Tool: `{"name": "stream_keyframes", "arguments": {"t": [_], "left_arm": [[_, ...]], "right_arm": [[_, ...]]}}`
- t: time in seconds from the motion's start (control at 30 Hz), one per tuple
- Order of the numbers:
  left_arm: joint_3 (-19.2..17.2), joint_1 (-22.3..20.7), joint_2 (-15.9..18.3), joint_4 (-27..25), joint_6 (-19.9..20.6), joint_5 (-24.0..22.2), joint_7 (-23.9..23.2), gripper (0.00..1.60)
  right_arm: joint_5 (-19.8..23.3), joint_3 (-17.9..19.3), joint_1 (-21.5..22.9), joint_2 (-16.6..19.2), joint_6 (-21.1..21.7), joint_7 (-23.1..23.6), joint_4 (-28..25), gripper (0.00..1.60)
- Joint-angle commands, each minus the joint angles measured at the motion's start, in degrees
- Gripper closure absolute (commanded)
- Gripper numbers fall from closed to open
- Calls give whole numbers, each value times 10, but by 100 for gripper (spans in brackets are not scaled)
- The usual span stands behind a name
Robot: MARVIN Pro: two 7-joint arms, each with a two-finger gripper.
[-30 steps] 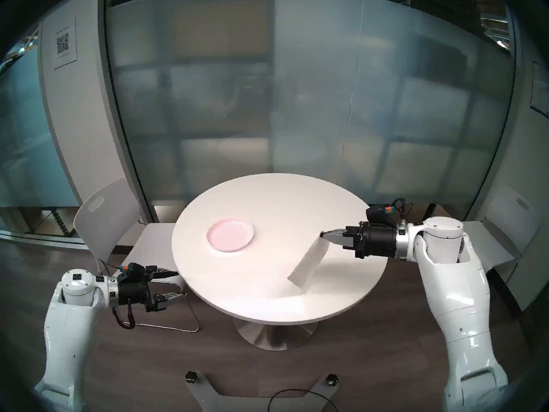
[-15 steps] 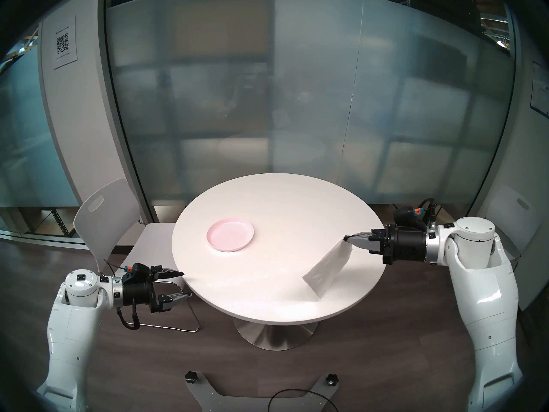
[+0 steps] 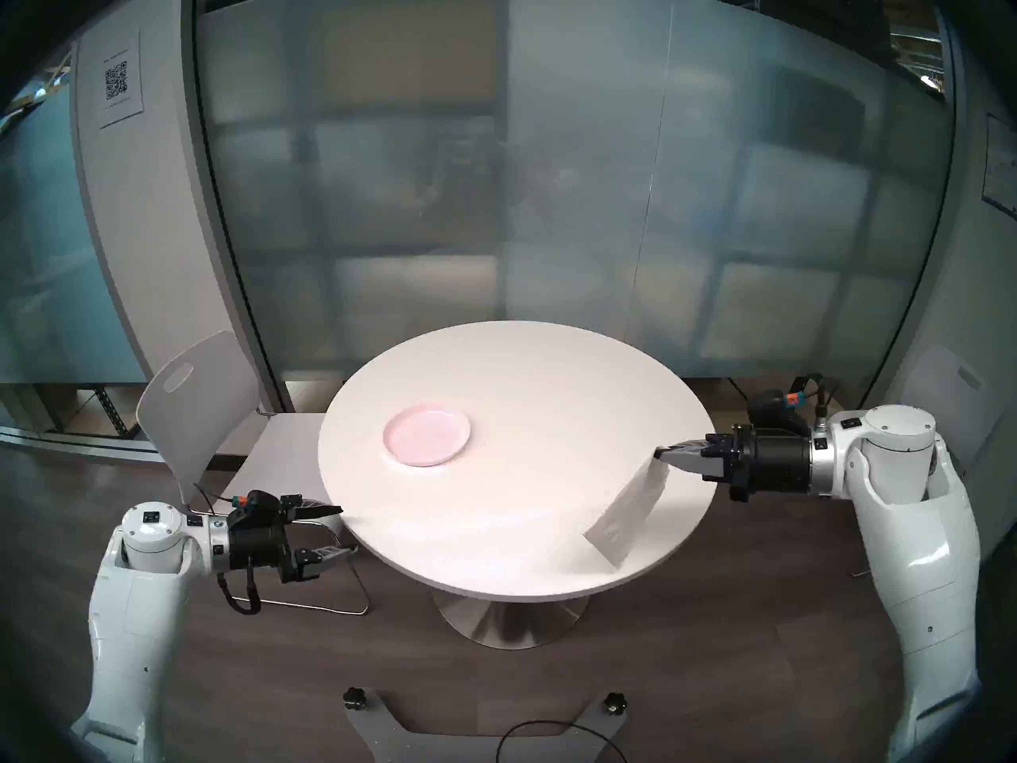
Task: Fold the napkin in half twice and place it beside the plate
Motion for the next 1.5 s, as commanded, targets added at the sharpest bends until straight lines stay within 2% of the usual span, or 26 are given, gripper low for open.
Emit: {"name": "stream_keyframes", "arguments": {"t": [0.0,0.3,0.33,0.6,0.63,0.67,0.77,0.83,0.93,1.17,1.23,1.27,1.33,1.47], "left_arm": [[-5,0,1,-13,1,-2,1,0],[-18,3,3,-9,0,-4,2,0],[-19,3,3,-9,0,-4,1,0],[-23,2,3,-4,-2,-4,1,0],[-24,2,4,-3,-1,-4,1,0],[-25,2,4,-3,-1,-4,1,0],[-26,2,4,-1,-2,-4,1,0],[-28,1,5,0,-2,-4,1,0],[-30,2,5,0,-2,-5,0,0],[-38,2,7,3,-3,-6,-1,0],[-38,2,7,4,-3,-6,-1,0],[-38,2,6,4,-3,-6,-1,0],[-39,2,7,4,-4,-6,-2,0],[-40,2,6,5,-5,-6,-3,0]], "right_arm": [[2,-49,36,16,-11,29,31,160],[-12,-126,102,7,-27,18,86,160],[-8,-127,98,7,-28,11,82,160],[-29,-175,153,-9,-37,3,129,160],[-28,-162,133,-14,-41,-19,114,160],[-37,-184,162,-16,-43,-7,139,160],[-46,-188,164,-29,-51,-25,147,160],[-58,-211,194,-37,-55,-25,176,160],[-65,-210,192,-45,-60,-36,181,160],[-91,-239,239,-65,-77,-43,240,160],[-93,-237,237,-68,-78,-46,241,160],[-100,-248,254,-73,-84,-47,262,160],[-103,-246,253,-77,-86,-51,265,160],[-119,-264,277,-85,-96,-57,299,160]]}}
